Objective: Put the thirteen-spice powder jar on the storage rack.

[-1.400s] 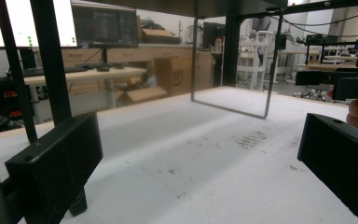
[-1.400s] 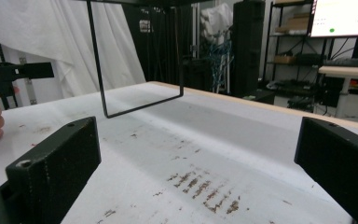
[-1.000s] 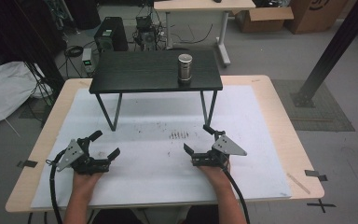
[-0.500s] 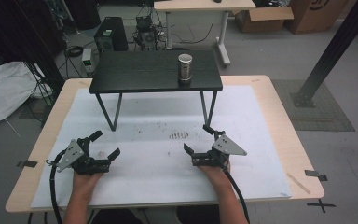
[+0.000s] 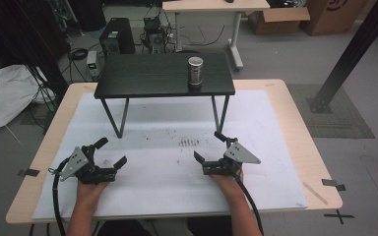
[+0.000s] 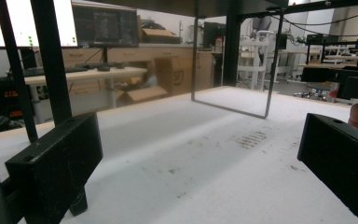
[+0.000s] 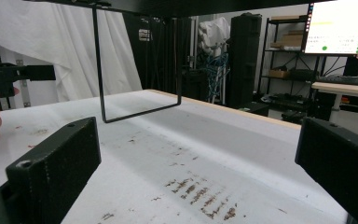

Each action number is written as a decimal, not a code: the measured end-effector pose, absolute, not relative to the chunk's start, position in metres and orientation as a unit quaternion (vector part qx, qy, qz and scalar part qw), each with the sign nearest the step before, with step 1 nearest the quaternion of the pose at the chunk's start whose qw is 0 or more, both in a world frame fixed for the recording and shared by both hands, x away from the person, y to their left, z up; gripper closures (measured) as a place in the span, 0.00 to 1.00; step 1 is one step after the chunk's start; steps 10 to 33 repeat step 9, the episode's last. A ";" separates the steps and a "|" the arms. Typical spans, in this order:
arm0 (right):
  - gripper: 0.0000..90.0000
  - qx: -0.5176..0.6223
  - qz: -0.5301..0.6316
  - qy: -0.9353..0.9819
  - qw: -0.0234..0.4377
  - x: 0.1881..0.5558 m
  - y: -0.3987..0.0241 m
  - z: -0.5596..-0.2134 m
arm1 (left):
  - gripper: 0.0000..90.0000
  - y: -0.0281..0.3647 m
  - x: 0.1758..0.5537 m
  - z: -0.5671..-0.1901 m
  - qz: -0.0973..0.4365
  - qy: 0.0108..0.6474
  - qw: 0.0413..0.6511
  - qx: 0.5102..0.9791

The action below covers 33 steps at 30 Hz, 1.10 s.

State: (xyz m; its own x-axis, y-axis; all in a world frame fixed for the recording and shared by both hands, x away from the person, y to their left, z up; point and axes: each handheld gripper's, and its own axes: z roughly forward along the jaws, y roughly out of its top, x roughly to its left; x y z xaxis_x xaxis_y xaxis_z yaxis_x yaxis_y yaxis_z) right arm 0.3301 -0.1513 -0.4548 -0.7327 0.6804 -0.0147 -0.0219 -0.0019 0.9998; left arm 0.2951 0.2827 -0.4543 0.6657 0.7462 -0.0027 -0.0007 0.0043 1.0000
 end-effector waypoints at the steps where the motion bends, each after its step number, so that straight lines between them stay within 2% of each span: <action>1: 0.00 0.251 0.662 0.654 0.266 0.330 -0.151 -0.455 | 0.00 0.283 0.295 -0.454 0.289 0.290 0.647 0.644; 33: 0.00 0.251 0.662 0.654 0.266 0.330 -0.151 -0.455 | 0.00 0.282 0.295 -0.454 0.289 0.289 0.647 0.644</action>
